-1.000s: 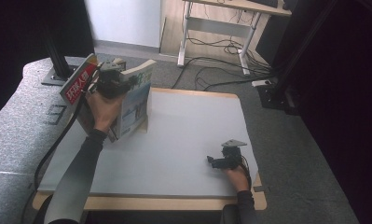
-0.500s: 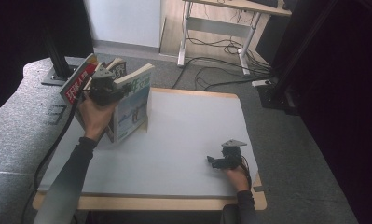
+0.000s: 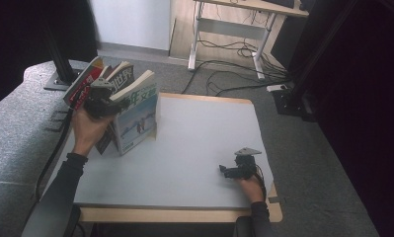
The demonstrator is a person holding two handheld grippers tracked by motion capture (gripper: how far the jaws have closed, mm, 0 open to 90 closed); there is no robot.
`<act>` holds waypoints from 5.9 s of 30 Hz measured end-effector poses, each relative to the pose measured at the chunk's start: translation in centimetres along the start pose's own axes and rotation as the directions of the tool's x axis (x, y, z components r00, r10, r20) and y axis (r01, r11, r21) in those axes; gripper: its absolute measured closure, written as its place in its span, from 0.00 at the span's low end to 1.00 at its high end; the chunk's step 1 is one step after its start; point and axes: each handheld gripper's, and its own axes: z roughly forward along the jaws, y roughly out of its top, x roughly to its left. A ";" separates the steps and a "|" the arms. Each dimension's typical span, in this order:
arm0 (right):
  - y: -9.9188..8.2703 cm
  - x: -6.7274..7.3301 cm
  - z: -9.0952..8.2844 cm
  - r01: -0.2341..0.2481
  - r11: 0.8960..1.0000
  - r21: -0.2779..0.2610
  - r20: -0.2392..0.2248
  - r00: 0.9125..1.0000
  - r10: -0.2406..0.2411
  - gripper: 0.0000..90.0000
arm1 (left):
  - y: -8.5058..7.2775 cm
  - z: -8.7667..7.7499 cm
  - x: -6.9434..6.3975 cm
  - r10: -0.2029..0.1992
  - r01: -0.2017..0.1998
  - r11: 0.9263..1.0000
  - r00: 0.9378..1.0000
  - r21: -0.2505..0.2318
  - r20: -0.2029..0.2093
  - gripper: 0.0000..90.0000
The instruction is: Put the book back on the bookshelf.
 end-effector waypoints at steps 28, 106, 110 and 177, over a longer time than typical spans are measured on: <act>0.0 0.0 0.0 0.002 1.000 -0.001 0.000 1.000 -0.002 0.06 | 2.2 0.7 -0.5 -0.013 0.015 0.999 0.999 0.052 -0.031 0.82; 0.0 0.0 0.0 0.002 1.000 -0.002 0.000 1.000 -0.002 0.06 | 2.3 3.1 -6.2 0.149 -0.140 0.986 0.983 -0.088 0.105 0.16; 0.0 0.0 0.0 0.002 1.000 -0.002 0.000 1.000 -0.002 0.06 | 2.0 2.6 -6.1 0.149 -0.138 0.986 0.980 -0.094 0.130 0.15; 0.0 0.0 0.0 0.003 1.000 -0.001 0.002 1.000 -0.003 0.06 | -8.9 -0.7 -4.8 0.148 -0.129 0.986 0.970 -0.109 0.193 0.03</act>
